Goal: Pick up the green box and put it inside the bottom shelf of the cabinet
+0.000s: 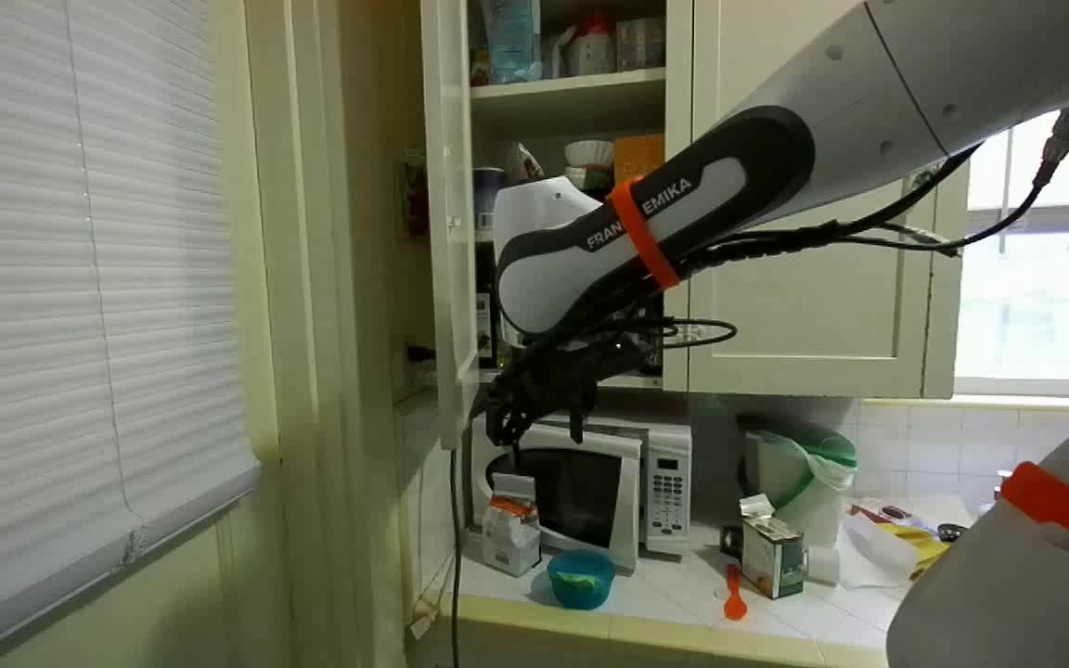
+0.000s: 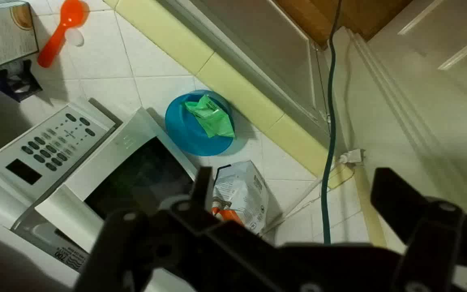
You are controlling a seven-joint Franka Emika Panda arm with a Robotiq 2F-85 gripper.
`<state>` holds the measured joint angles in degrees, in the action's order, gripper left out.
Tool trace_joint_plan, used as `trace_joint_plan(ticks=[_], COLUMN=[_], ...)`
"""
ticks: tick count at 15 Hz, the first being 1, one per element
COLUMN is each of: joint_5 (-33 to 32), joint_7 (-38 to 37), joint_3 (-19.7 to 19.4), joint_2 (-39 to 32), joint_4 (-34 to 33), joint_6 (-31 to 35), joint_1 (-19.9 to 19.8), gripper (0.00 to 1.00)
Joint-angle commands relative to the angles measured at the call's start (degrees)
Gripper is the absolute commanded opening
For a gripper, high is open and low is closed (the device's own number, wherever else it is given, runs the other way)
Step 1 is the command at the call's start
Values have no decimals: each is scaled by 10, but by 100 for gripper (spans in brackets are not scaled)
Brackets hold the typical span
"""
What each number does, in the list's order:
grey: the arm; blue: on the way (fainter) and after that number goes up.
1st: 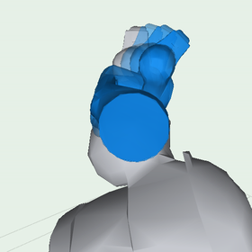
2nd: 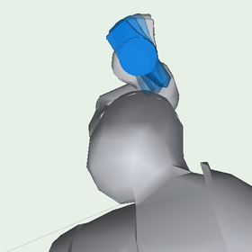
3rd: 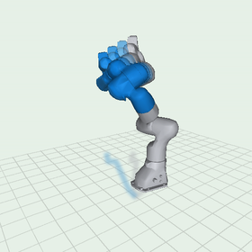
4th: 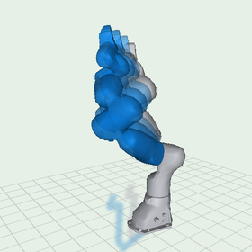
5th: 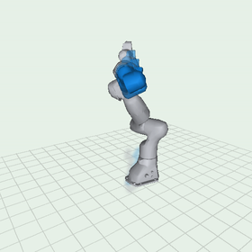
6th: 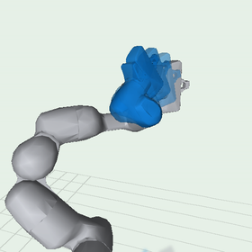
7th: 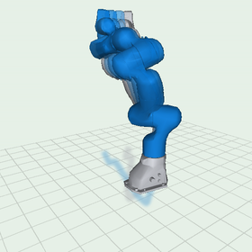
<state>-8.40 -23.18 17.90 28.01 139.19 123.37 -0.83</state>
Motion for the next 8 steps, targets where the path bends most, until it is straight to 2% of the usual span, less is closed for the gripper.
trace_joint_plan(ticks=[1,5,8], joint_5=[-8,-8,17], joint_7=[-6,-6,-50], joint_3=[-12,-12,-44], joint_2=[-2,-2,32], joint_4=[-2,-2,30], joint_6=[-3,-3,-5], joint_1=[14,14,-5], gripper=[100,100,100])
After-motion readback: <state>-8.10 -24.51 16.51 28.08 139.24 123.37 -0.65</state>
